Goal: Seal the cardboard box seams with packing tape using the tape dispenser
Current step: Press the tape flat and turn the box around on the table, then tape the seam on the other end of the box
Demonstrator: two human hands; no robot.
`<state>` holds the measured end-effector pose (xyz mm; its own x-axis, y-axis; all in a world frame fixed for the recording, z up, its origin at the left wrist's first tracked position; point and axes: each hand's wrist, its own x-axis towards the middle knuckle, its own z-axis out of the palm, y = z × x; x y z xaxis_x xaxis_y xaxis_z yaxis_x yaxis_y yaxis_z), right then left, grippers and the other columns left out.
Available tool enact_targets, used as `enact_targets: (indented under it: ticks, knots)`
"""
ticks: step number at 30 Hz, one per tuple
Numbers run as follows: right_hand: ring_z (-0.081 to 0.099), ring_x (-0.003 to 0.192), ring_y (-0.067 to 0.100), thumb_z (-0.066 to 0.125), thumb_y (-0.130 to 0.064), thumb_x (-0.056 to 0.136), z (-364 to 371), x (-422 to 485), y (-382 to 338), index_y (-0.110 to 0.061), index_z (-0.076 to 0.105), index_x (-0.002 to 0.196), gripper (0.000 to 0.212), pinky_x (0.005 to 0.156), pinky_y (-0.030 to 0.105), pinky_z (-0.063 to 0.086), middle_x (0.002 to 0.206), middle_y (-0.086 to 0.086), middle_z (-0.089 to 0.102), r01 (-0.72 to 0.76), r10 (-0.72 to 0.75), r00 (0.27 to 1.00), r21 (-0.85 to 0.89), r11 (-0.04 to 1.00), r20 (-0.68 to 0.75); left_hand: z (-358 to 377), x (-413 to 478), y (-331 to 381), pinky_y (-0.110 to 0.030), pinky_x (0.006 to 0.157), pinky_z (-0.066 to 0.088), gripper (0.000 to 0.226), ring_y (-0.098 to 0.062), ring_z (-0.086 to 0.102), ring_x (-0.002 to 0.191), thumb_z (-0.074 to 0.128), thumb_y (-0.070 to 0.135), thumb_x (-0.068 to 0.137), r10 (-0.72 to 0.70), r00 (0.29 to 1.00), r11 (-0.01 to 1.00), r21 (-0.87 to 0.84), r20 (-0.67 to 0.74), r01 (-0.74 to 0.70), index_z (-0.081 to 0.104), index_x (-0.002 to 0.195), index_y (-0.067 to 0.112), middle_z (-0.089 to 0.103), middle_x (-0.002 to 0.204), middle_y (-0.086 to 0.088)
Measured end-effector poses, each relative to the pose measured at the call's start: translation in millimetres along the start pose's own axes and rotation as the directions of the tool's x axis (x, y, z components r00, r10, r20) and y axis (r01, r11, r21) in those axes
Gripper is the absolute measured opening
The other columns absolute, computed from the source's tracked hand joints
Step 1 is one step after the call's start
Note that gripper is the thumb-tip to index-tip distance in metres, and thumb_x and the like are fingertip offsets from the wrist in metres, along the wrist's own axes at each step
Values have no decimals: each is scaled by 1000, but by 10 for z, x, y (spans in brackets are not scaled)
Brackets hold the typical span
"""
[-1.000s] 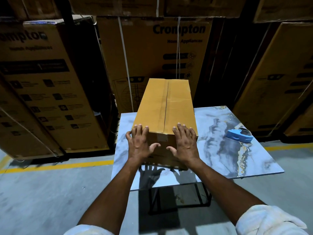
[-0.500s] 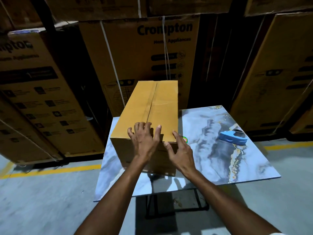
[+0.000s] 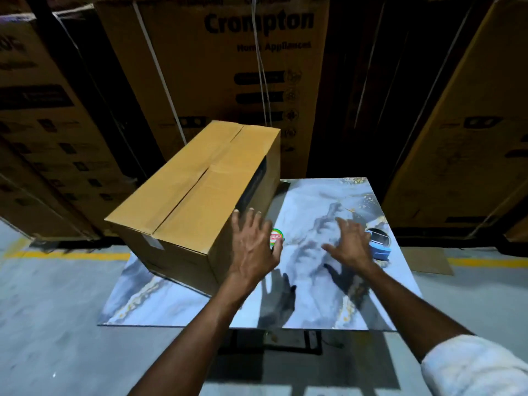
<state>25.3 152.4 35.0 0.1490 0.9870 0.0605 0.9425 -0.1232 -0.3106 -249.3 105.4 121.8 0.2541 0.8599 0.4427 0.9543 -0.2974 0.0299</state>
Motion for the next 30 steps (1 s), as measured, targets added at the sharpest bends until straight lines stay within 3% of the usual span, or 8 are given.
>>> enact_targets:
  ticks: [4,8,13,16,19,24,27,30]
  knots:
    - [18,146,45,83,-68,62,-96,406,765,-26,17,155,122,110,63,28,156,25,20,-128,183,952,-222,967,247,341,-20,313,-61,116,30,50,-35,56,128,49,53,87,8,995,998,-69,95,-1,69,103,11,67,115,-14]
    - [20,144,42,86,-56,67,-52,532,1072,-28,26,152,107,108,58,36,153,20,22,-82,166,906,-223,971,389,492,50,412,-59,113,33,51,-35,58,123,47,53,85,-46,992,994,-94,116,57,68,105,11,68,110,-12]
    - [21,142,42,86,-45,71,100,557,1228,-28,36,147,92,106,54,43,146,21,27,-106,135,936,-106,989,326,545,105,401,-56,109,37,47,-36,57,122,57,51,83,-69,987,991,-105,145,84,67,109,13,66,107,-9]
    - [36,131,38,85,-40,73,86,584,1282,-29,43,143,83,101,45,47,135,19,36,-80,106,949,-100,992,296,461,133,382,-54,113,35,51,-33,53,129,61,51,86,-74,990,993,-78,122,84,67,122,14,66,117,-9]
    - [43,120,39,84,-42,73,56,539,1209,-26,49,139,76,91,41,49,126,20,42,-55,81,971,-115,992,227,214,171,247,-50,114,34,52,-31,51,131,61,49,88,-87,996,994,-68,33,89,66,125,13,66,120,-9]
    - [53,106,44,80,-49,76,-215,423,633,-27,50,136,71,76,44,53,114,21,48,38,-41,998,72,997,43,-377,262,-352,-45,104,38,48,-29,56,122,62,49,91,-142,974,990,-12,-177,142,68,121,12,70,116,-10]
    - [52,110,38,76,-52,80,-637,346,-113,-33,47,137,67,82,42,51,122,18,47,145,-143,989,143,979,-22,-653,276,-984,-42,101,35,46,-27,53,119,61,51,94,-325,918,946,-68,-227,318,68,121,15,67,118,-8]
    - [59,104,22,75,-62,76,-1063,202,-914,-43,50,129,61,83,36,51,116,4,60,288,-284,957,254,923,-52,-766,196,-1831,-45,105,35,51,-29,50,125,59,55,94,-581,792,814,-140,-191,564,65,128,16,64,128,-11]
